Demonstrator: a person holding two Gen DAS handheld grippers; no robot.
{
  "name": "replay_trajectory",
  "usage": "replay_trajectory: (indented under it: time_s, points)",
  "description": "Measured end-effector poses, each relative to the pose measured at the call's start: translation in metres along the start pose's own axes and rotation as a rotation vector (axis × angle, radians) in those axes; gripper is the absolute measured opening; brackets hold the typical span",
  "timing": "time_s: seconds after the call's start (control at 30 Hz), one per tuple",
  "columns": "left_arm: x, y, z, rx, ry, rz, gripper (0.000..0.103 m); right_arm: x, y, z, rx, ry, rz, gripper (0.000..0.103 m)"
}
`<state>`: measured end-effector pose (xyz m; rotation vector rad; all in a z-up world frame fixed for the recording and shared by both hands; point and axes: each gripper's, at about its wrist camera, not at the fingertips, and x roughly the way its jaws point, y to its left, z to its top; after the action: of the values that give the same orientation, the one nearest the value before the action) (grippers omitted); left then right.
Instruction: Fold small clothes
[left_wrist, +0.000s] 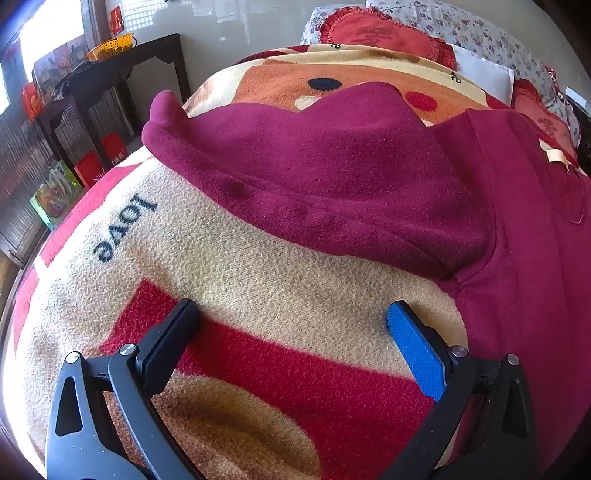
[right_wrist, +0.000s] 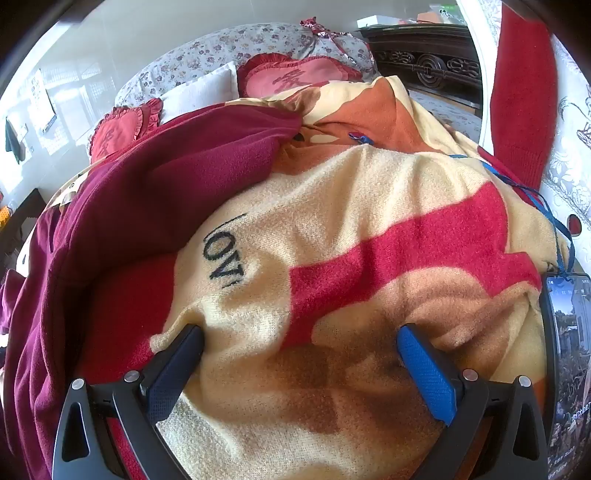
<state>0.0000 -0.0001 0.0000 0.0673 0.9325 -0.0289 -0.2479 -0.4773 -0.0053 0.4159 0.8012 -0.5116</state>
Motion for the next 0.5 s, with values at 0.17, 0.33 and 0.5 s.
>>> replay_trajectory:
  time_s: [0.17, 0.33, 0.5]
  points:
    - [0.000, 0.001, 0.000, 0.000, 0.001, -0.001, 0.103, 0.000, 0.000, 0.000, 0.000, 0.000, -0.001, 0.103]
    - [0.000, 0.004, 0.001, 0.001, 0.001, -0.001, 0.103, 0.000, 0.001, 0.000, 0.000, 0.000, 0.000, 0.103]
    - [0.001, -0.006, 0.002, 0.004, 0.000, 0.006, 0.103, 0.001, 0.001, -0.001, 0.000, 0.000, 0.000, 0.103]
